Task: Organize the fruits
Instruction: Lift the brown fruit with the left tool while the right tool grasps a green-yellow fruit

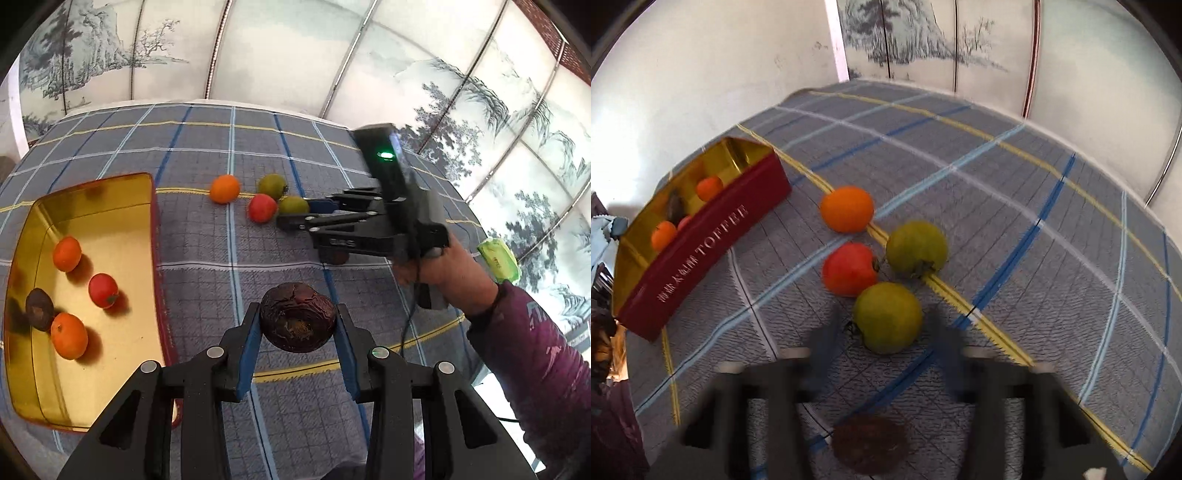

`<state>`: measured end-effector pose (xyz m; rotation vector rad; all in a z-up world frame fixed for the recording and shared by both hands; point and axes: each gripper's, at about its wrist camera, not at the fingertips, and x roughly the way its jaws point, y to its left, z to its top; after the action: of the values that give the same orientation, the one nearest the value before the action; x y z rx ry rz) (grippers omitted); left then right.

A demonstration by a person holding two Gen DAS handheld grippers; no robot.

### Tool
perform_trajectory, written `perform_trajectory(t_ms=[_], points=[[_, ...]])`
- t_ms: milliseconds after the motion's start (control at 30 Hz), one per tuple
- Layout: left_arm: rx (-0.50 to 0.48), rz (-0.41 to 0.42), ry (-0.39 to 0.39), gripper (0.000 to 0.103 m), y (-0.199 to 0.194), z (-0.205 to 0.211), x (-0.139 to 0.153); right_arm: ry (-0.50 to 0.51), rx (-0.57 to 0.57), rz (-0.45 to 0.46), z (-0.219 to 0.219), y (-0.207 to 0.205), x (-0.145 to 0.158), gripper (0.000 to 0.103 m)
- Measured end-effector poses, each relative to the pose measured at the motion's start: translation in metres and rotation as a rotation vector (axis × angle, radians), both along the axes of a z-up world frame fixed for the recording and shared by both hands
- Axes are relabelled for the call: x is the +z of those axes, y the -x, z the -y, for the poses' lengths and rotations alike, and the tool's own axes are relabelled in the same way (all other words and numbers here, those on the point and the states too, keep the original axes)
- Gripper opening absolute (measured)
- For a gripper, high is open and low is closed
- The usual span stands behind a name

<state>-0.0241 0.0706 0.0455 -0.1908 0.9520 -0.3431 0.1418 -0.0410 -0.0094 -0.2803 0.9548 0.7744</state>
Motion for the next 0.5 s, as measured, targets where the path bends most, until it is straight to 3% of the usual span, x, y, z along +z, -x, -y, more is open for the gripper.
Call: perform_trajectory(t_ms=[100,200,300,500], points=[[0.018,-0.008,0.01,0.039,0.003,-0.005,0.001,-0.047,-0.023,0.031,0.012,0.011,0.01,0.031],[0.031,-0.001,0.023,0.039,0.009,-0.011,0.005,-0.093,-0.118,0.062,0.044,0.026,0.025,0.031],[0.042,0.009,0.015,0.039,0.016,-0.015,0.008,-0.07,-0.27,0.113,0.089,0.047,0.031,0.031],[0.072,0.029,0.014,0.039,0.033,-0.025,0.016,-0.06,-0.522,0.077,0.163,0.063,0.018,0.031]])
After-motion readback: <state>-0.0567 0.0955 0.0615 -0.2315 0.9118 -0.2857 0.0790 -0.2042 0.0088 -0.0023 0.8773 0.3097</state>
